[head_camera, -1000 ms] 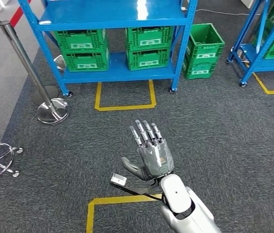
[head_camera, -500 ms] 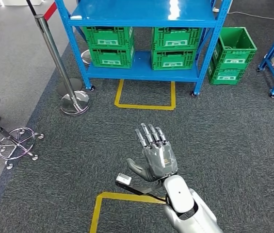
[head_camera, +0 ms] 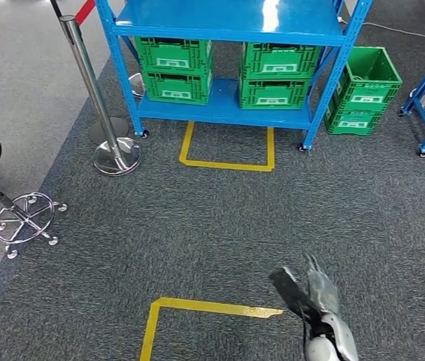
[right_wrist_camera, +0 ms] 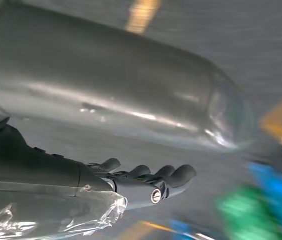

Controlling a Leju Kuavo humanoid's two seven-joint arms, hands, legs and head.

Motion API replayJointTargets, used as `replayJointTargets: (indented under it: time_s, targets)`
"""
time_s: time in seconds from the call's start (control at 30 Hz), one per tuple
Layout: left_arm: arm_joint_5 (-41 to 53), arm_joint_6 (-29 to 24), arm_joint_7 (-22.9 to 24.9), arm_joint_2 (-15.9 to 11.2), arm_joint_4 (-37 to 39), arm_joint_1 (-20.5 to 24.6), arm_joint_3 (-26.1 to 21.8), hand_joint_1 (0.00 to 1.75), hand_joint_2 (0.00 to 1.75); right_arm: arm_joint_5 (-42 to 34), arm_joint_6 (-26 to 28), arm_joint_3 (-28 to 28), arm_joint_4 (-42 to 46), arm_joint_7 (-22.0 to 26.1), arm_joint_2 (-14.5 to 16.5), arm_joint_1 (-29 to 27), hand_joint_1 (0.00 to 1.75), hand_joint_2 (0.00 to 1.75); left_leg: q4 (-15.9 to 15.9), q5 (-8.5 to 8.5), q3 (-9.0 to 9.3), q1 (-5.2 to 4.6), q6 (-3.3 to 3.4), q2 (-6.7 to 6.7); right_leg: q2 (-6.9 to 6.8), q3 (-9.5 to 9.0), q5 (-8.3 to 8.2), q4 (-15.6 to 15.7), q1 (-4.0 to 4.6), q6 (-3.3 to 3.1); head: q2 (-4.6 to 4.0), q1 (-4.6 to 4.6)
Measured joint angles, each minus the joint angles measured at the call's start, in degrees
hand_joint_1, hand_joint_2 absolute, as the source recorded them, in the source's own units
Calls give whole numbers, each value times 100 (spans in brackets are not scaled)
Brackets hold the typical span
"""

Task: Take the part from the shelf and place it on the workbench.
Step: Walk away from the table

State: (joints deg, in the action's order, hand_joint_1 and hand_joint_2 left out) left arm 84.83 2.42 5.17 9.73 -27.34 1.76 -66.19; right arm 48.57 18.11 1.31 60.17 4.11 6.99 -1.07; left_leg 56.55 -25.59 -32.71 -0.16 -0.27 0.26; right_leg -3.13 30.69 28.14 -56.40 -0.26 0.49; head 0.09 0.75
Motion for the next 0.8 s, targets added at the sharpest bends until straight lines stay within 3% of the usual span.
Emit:
replayJointTargets:
  time_s: [0.23,0.37,0.57,0.8]
  targets:
    - [0,-21,-8,70,-194,-55,-13,0,0,769,-329,-2008,-1619,-316,16,-138,0,0,4,-20,24,-10,39,-2,-6,-22,25,5,-17,56,0,4]
    - [0,-52,-7,65,-201,-54,-13,0,0,1199,-618,-2959,-2259,-594,38,-180,0,0,3,-20,33,-8,41,-2,0,-28,30,-1,-13,57,0,4]
    - [0,-114,-56,115,-239,-38,-76,0,0,1917,-958,-3965,-2536,-695,250,-225,0,0,2,-20,37,-2,41,0,5,-28,32,-3,-6,56,0,4]
    - [0,-132,-73,260,-437,-36,-198,0,0,2536,-1073,-4649,-2548,-425,475,-194,0,0,2,-19,43,-1,40,0,5,-36,33,-4,-5,55,0,4]
